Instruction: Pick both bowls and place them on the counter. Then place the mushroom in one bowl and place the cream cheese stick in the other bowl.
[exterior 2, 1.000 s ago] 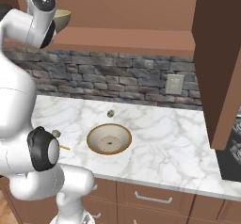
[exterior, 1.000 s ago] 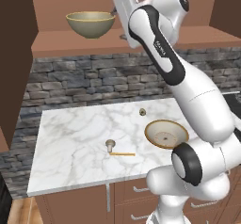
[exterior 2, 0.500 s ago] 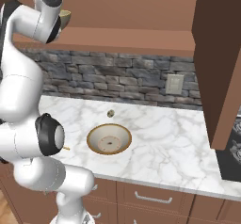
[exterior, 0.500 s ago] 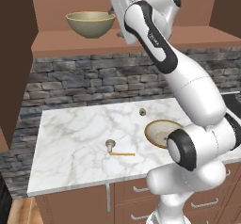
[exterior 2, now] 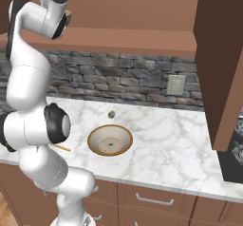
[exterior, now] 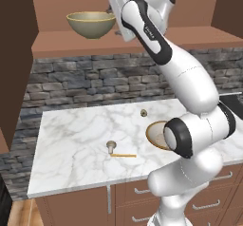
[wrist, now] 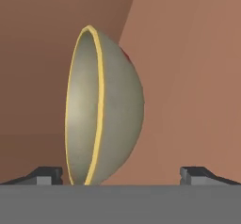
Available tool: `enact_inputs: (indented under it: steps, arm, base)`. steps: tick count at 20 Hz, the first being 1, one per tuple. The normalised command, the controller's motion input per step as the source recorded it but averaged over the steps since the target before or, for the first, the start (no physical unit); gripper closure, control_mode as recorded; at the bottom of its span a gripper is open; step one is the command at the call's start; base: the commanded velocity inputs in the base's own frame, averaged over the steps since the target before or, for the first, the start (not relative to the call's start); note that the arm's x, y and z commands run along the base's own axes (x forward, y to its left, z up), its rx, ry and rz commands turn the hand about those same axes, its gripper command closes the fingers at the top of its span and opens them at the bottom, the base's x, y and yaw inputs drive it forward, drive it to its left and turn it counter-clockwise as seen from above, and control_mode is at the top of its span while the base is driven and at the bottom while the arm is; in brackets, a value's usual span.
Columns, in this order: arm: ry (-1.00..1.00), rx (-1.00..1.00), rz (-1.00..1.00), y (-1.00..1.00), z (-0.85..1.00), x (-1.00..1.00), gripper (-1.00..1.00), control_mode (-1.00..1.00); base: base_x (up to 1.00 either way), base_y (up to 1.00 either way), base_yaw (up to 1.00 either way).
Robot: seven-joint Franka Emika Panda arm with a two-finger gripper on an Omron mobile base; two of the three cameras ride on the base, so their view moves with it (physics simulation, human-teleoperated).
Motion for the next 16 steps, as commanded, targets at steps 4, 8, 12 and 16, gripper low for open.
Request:
enact_inputs:
  steps: [4,8,12,16]
  arm:
    - [0.02,0.00,0.00,0.05,-0.01,0.29,-1.00,-1.00]
    - [0.04,0.00,0.00,0.10,-0.04,0.17,-1.00,-1.00]
    - [0.03,0.00,0.00,0.10,-0.07,0.13,-1.00,-1.00]
    - [0.03,0.00,0.00,0.14,-0.06,0.13,-1.00,-1.00]
  base:
    - [0.00,0.00,0.00]
    - [0.00,0.00,0.00]
    - [0.00,0.00,0.00]
    - [0.00,0.00,0.00]
